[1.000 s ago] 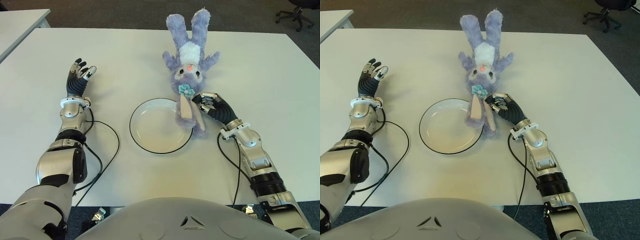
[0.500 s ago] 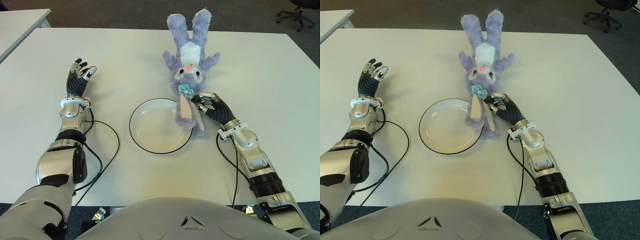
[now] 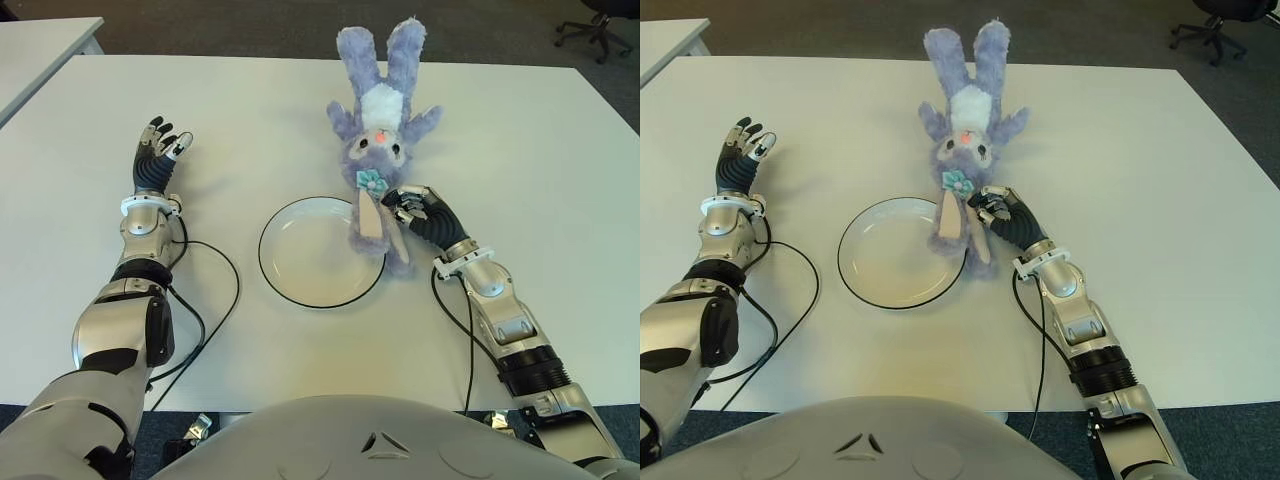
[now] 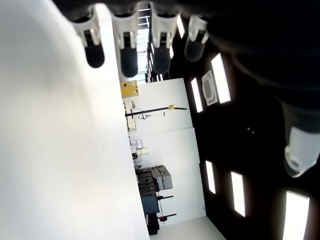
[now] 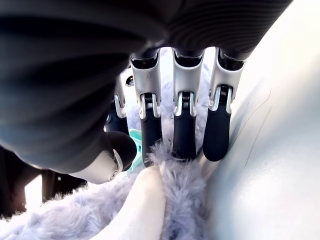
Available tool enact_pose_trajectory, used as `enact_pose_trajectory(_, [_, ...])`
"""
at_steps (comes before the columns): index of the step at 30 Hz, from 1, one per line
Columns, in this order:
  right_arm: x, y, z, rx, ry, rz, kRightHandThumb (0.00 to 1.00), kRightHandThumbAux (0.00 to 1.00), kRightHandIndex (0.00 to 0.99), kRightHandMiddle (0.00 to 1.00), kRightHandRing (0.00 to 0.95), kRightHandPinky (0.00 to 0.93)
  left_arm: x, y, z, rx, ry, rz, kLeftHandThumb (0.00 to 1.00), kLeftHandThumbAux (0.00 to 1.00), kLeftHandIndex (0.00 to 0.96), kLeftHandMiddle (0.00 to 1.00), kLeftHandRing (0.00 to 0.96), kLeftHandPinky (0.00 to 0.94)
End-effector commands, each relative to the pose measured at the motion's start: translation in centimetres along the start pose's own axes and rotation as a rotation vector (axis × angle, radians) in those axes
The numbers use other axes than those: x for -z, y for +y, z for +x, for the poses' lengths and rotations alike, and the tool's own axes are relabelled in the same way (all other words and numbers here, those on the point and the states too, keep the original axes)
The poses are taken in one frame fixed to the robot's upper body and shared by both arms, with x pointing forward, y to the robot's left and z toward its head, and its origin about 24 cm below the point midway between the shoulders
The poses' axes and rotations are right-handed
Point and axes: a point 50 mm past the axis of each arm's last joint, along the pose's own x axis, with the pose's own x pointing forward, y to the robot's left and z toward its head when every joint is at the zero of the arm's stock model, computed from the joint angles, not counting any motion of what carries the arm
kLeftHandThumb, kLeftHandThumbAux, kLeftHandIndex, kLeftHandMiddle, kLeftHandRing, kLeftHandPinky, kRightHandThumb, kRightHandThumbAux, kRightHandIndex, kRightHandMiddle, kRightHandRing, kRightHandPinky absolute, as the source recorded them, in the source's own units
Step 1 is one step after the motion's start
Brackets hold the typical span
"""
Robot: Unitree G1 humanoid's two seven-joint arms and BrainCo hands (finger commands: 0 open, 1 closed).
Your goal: Put the doll into the plate.
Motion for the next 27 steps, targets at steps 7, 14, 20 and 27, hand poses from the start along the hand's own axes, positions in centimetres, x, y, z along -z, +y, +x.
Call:
enact_pose_trajectory(7, [5.7, 12.51, -8.22, -0.206, 0.421, 0.273, 0.724, 0.694, 0.427, 0.444, 0.443, 0.449, 4.16, -0.21, -2.78, 0.032, 0.163, -0.032, 0.0, 0.517, 0.0, 0.124, 0.125, 0.099])
enact_pose_trajectory(14, [5.81, 12.48, -8.26, -0.173, 0.418, 0.271, 0.844, 0.67, 0.444, 0.453, 0.447, 0.433, 4.18, -0.21, -2.81, 0.029, 0.161, -0.035, 0.0, 0.518, 0.0, 0.129, 0.13, 0.099])
enact_pose_trajectory(20, [5.83, 12.44, -8.29, -0.142, 0.421, 0.279, 0.842, 0.671, 0.433, 0.461, 0.451, 0.432, 4.18, -0.22, -2.82, 0.032, 0.16, -0.04, 0.0, 0.517, 0.0, 0.139, 0.143, 0.114])
enact_pose_trajectory(27, [6.04, 12.35, -8.26, -0.11, 0.429, 0.309, 0.842, 0.67, 0.432, 0.463, 0.455, 0.448, 4.18, -0.27, -2.78, 0.035, 0.164, -0.044, 0.0, 0.515, 0.0, 0.127, 0.131, 0.101])
